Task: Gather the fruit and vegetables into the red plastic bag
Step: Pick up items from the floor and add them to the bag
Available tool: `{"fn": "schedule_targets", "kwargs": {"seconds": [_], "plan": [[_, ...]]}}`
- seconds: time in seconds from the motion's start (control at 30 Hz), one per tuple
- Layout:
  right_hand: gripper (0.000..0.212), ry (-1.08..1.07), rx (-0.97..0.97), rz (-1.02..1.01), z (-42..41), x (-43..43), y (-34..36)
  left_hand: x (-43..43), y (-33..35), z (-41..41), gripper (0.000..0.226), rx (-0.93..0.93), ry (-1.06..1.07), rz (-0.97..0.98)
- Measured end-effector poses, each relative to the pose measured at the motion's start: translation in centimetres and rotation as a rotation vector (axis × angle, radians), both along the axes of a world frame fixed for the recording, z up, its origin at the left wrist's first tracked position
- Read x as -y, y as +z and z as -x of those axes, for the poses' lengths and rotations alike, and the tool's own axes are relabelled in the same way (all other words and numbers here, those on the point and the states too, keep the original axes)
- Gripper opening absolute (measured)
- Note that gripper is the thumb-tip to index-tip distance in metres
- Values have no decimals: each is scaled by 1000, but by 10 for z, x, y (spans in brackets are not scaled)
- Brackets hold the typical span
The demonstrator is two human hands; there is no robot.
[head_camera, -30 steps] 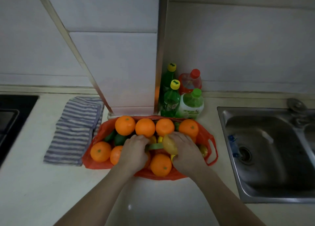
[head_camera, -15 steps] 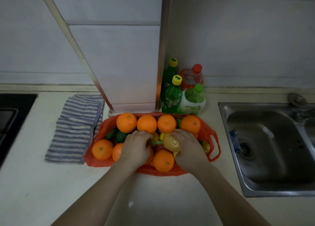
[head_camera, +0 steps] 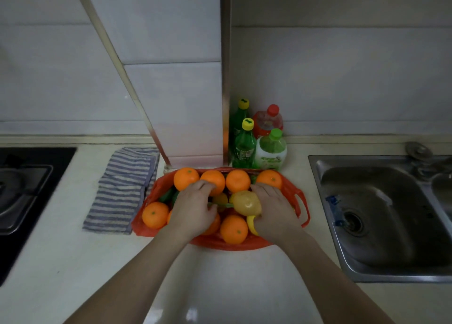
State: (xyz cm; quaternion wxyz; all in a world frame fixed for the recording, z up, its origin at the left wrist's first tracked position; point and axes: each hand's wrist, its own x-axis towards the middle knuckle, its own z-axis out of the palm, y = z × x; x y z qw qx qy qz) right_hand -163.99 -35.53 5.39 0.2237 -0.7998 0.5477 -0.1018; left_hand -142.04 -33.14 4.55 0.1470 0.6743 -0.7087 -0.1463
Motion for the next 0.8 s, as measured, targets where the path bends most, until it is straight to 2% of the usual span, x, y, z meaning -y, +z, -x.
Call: {"fn": "schedule_targets", "kwargs": {"seconds": [0.23,0.5,0.8], "plan": [[72,-5,-63,79,4,-8,29,-13,34,4,59,94,26,42],[63,-87,-103,190,-5,-27,68,-16,67,-2,59,168,-72,140],[57,-292,-141,277,-43,-74,97,-30,101,-35,51,101,-216,197]]}}
